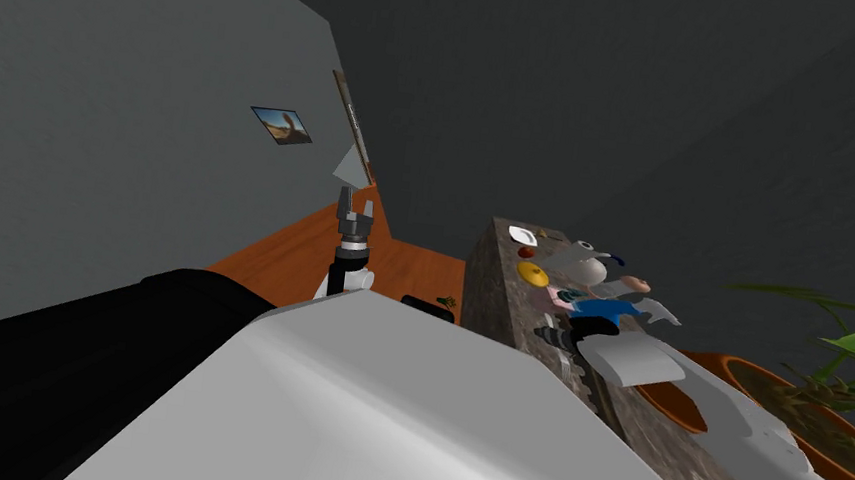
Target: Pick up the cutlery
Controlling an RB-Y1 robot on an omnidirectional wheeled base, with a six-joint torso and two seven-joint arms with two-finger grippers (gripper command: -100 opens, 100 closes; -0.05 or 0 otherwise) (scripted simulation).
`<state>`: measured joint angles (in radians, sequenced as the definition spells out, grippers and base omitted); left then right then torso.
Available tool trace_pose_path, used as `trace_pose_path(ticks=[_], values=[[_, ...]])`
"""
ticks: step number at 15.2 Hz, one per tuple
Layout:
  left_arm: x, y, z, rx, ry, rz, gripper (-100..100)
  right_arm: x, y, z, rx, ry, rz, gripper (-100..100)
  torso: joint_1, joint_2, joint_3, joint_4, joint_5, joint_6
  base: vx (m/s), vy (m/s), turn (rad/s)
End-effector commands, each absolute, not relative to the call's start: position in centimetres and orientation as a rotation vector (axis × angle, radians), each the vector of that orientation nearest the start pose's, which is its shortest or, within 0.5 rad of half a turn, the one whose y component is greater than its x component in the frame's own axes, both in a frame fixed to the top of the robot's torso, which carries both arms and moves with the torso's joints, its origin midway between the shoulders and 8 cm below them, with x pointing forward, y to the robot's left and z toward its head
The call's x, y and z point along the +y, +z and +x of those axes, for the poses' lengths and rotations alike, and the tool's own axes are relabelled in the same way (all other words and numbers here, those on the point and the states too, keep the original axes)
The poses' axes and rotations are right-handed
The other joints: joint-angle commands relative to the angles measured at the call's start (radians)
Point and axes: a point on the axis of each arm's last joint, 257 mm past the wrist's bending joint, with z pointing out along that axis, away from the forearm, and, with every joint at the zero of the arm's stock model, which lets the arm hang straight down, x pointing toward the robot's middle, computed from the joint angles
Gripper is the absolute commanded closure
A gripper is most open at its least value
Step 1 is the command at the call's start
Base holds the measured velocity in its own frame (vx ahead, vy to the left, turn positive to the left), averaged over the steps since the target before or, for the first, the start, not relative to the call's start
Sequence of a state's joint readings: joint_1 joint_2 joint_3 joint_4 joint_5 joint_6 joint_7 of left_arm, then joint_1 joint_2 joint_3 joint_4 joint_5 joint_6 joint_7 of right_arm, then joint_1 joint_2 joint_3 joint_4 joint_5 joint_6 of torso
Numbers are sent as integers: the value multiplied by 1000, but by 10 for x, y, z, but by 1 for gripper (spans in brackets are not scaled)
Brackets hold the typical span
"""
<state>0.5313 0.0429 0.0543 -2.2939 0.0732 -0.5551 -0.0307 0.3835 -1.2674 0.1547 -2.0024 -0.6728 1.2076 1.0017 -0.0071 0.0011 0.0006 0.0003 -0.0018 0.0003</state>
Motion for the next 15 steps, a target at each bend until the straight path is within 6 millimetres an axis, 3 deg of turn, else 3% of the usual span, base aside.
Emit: trace_pose_path(ticks=[1,2,4,5,7,8,10,11,14,15], values=[[302,33,325,579,-1265,-619,0,-510,-343,238,2914,-512,114,-100,0,0,0,0,0,0,-14,-62,5],[302,33,325,579,-1265,-619,0,-494,-344,249,2894,-495,104,-100,1,0,0,0,0,0,-21,-70,-13],[302,33,325,579,-1265,-619,0,-497,-344,244,2909,-512,112,-100,1,0,0,0,0,0,-20,-64,0],[302,33,325,579,-1265,-619,0,-480,-343,255,2887,-495,102,-100,1,0,0,0,0,1,-18,-76,-15],[302,33,325,579,-1265,-619,0,-483,-344,250,2902,-512,110,-100,-1,0,0,0,-1,1,-19,-73,-6],[302,33,325,579,-1265,-619,0,-466,-342,261,2879,-496,103,-100,-1,0,0,0,0,1,-11,-72,-16],[302,33,325,579,-1265,-619,0,-469,-342,257,2893,-513,109,-100,-1,0,0,0,-1,1,-14,-73,-2],[302,33,325,579,-1265,-619,0,-453,-339,268,2868,-498,102,-100,-1,0,0,0,0,1,-24,-71,-12],[302,33,325,579,-1265,-619,0,-457,-340,264,2878,-507,107,-100,0,1,0,0,0,1,-19,-54,-1],[302,33,325,579,-1265,-619,0,-457,-340,263,2880,-510,108,100,1,0,0,0,0,1,-4,-12,2]])
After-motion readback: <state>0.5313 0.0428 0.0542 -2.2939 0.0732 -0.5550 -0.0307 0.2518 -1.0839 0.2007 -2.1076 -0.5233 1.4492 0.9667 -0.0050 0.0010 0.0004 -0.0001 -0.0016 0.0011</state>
